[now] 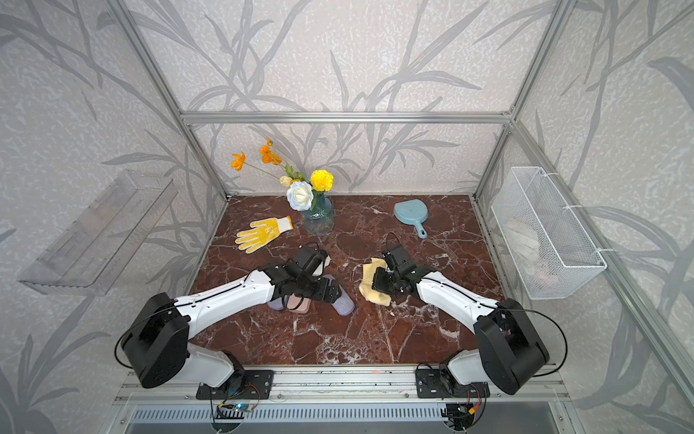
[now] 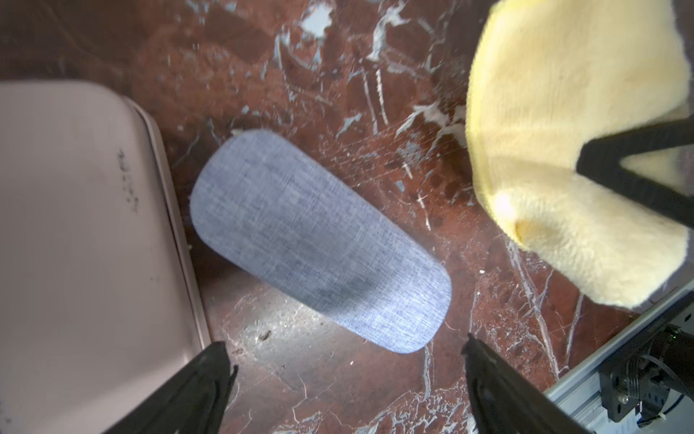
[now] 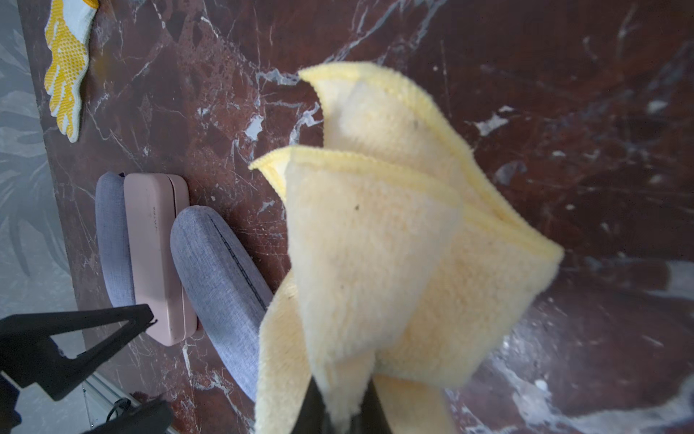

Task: Wipe the eyeglass case
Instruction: Move the eyeglass case from the center of the board, then wipe the dirt from the eyeglass case.

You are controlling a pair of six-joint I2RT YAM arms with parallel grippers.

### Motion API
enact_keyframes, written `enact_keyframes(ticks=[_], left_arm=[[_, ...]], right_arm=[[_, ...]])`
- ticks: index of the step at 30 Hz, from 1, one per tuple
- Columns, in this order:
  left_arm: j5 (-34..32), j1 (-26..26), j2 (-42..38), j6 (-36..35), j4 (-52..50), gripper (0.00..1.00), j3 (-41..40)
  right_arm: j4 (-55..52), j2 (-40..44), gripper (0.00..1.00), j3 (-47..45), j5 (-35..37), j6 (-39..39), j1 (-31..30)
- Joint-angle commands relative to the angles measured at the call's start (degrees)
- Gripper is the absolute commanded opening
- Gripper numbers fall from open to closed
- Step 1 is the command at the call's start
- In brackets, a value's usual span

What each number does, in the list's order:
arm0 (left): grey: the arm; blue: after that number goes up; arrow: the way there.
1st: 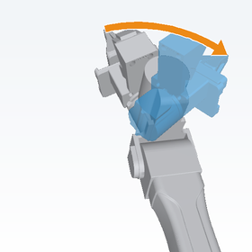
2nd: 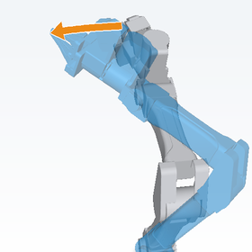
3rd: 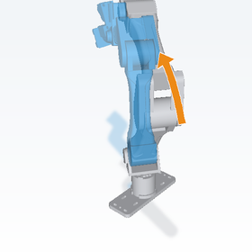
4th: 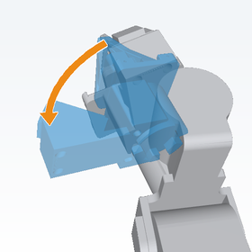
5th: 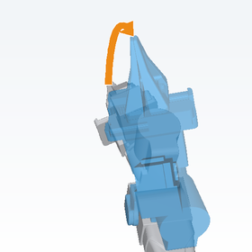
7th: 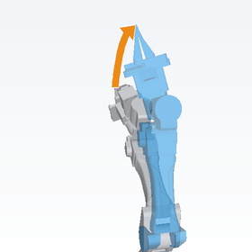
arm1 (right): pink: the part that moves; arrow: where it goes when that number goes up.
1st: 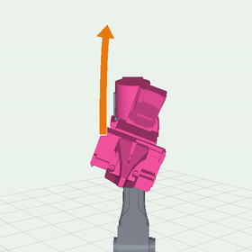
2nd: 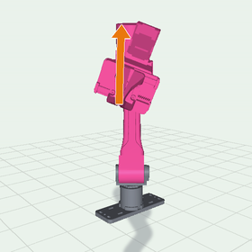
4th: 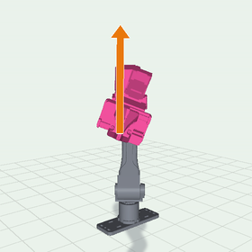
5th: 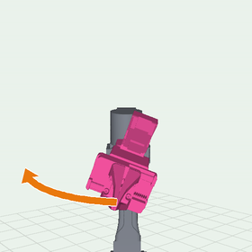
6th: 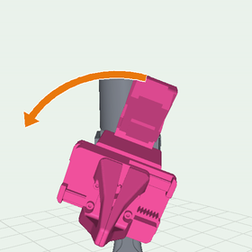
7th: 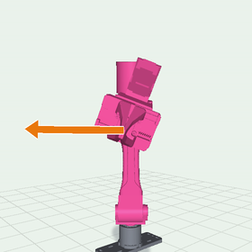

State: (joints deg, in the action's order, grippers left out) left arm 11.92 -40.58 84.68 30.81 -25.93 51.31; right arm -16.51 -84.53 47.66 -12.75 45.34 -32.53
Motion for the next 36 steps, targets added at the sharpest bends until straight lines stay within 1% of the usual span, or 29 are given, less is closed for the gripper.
enact_keyframes(ticks=[1,4,8,13,17,22,26,28,30,33,36], left_arm=[[0.1,-0.2,2.4,2.9,2.5,0.98,0.5],[0.7,-0.2,4.7,3.4,6.0,0.98,0.7],[2.3,-0.4,8.1,3.1,8.0,0.96,2.9],[3.3,-1.7,12.4,1.1,7.9,0.92,6.5],[3.8,-2.3,17.3,-1.3,6.0,0.88,10.8],[3.5,-4.0,22.5,-4.7,3.3,0.89,17.0],[4.5,-6.6,26.4,-7.1,-0.4,0.89,22.8],[3.5,-7.5,26.5,-8.0,-2.0,0.90,23.0],[2.3,-7.8,25.3,-8.6,-3.2,0.90,21.3],[0.4,-7.8,21.4,-10.4,-4.4,0.93,17.7],[-1.4,-7.9,16.0,-14.6,-3.6,0.99,13.3]], right_arm=[[1.2,-3.8,0.00,3.2,-1.6,-1.5,-1.4],[1.4,-5.5,0.00,3.9,-1.8,-1.4,-2.1],[1.7,-6.1,0.00,3.2,-2.4,-1.2,-2.0],[1.0,-3.2,0.00,0.6,-1.1,-0.8,-1.0],[-0.5,2.0,0.00,-2.9,-0.3,-0.9,3.1],[-4.4,8.9,0.00,-6.2,-0.3,-3.2,9.9],[-6.6,13.6,0.00,-7.9,0.2,-4.3,14.8],[-6.8,15.0,0.00,-8.3,0.0,-4.6,16.6],[-7.1,15.8,0.00,-8.3,-0.5,-5.0,17.6],[-6.9,15.7,0.00,-8.0,-2.0,-4.9,17.6],[-6.1,14.9,0.00,-8.0,-3.5,-4.6,17.2]])
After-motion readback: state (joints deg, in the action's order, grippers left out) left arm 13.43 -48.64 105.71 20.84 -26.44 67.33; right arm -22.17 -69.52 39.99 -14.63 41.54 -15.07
